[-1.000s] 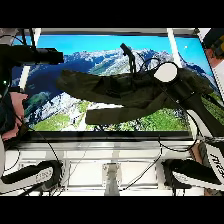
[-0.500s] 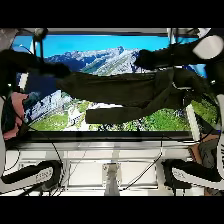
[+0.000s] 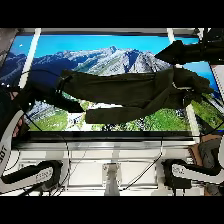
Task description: Fold the clothes and pants, and hang the long-sleeved shirts on hangers.
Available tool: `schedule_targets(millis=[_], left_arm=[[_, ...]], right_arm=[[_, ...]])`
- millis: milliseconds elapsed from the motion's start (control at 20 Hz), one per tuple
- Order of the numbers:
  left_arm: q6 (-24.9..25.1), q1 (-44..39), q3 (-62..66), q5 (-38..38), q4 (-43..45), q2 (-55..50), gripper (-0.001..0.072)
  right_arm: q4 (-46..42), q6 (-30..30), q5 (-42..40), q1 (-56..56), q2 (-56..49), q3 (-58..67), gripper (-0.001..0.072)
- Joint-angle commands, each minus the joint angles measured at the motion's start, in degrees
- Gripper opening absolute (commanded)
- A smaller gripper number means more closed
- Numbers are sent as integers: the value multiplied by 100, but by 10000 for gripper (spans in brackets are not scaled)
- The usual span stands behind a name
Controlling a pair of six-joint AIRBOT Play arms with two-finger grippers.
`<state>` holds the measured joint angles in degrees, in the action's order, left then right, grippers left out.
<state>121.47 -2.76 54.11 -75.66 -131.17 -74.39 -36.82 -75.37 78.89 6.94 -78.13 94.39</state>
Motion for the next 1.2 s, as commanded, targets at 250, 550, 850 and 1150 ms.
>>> schedule_targets(millis=[250, 550, 850, 1150], left_arm=[[-584, -74, -256, 503, -83, -457, 407], [-584, -157, -256, 636, -160, -1071, 390], [-581, -280, -55, 540, -426, -662, 4], [-1141, 562, 1043, 1117, 46, 1311, 4]], right_arm=[[-96, 85, -326, 52, -70, 7, 449], [-96, 81, -343, 52, -70, 7, 449], [-219, 83, -470, 52, -68, 7, 196], [-1381, -463, -776, 136, -111, 7, 35]])
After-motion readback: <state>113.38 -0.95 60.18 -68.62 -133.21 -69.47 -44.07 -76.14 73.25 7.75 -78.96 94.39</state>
